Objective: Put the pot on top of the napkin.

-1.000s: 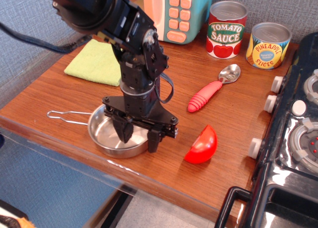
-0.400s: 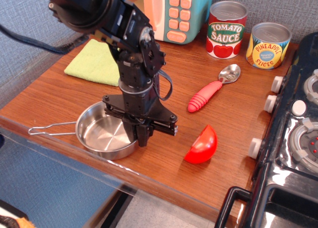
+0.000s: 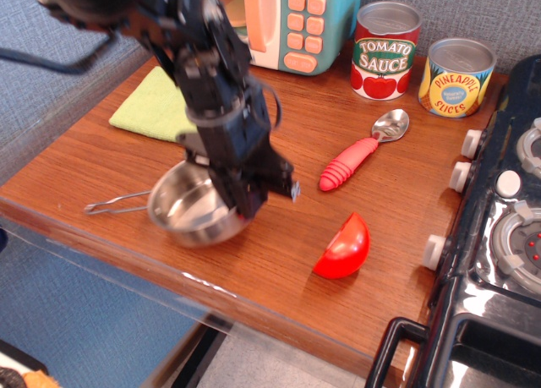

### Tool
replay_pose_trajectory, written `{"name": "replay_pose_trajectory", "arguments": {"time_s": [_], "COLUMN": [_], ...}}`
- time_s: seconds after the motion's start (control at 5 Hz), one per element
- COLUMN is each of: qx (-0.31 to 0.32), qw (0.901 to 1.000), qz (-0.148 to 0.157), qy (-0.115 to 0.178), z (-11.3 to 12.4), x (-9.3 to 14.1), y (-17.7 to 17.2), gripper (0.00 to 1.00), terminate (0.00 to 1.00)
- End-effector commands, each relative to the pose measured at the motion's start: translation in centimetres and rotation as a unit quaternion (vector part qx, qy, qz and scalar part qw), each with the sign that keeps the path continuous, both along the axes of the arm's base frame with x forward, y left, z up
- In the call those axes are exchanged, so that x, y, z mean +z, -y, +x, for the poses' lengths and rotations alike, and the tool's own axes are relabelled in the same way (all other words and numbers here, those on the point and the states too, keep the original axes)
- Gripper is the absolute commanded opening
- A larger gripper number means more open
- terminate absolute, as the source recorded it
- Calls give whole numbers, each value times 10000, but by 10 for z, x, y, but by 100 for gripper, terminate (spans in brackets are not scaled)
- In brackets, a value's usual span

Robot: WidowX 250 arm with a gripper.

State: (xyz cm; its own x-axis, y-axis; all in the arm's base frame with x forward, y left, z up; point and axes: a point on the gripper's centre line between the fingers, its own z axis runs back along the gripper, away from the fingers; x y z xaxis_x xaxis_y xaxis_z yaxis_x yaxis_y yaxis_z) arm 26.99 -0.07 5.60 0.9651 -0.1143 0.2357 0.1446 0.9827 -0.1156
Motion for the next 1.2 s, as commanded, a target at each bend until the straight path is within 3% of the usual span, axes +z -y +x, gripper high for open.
{"name": "replay_pose_trajectory", "arguments": {"time_s": [0.0,0.4,0.6,0.8,1.0], "qx": [-1011,-275,-36,20,-116], "qw": [9915,9941,9931,9933,9957], "qz": [-23,942,1149,1149,886], "qy": [824,458,209,114,-243], "z": [37,85,91,93,98], "x": [75,69,58,51,16], "y": [-11,-87,-121,-131,-126], "gripper": [0,0,0,0,0], "terminate": [0,0,0,0,0]}}
